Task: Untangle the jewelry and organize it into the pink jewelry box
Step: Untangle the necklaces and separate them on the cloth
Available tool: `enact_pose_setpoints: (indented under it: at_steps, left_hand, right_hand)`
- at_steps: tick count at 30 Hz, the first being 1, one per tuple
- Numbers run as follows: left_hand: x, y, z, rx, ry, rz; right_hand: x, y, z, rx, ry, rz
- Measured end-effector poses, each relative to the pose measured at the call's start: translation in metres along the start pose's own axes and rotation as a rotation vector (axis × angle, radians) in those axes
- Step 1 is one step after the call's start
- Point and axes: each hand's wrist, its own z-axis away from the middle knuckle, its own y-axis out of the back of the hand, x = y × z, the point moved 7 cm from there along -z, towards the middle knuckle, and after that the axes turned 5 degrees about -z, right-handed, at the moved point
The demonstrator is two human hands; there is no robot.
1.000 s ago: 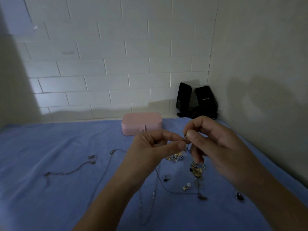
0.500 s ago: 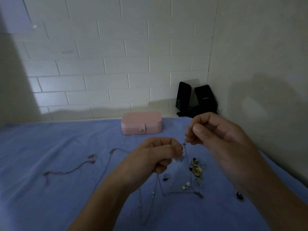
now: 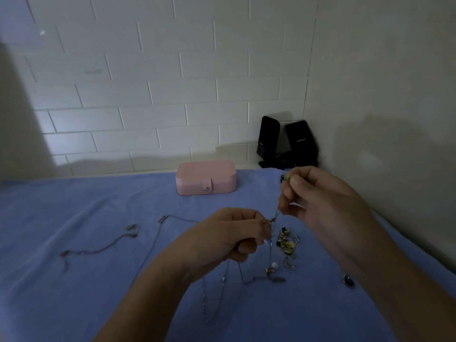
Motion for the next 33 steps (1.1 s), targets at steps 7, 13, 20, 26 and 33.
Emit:
enact_pose_setpoints:
  at_steps: [7,13,20,26,33]
  left_hand:
    - [-0.002,-0.003,0.000,0.011,0.035,0.015]
    - [0.001,0.005,0.001,0.113,-0.003,-0.006]
    - [0.005,0.008,-0.001,0.165,-0.102,0.111]
    - [0.006,0.028,0.002,0.336,-0.100,0.249]
    - [0.006,0.048,0.004,0.388,-0.210,0.673]
  right_hand:
    - [0.015,-0.016,0.002,-0.142,-0.274,-0.463]
    - [-0.003,-0.001,0.000,-0.194,-0.180,-0.286]
    - [-0.001,-0.008,0.003,-0.288,-0.146,-0.106]
    - [-0.004,-0.001,0.001,-0.240,-0.167,-0.266]
    - [-0.018,0.046,-0.017,-0.078,-0.027,-0.433]
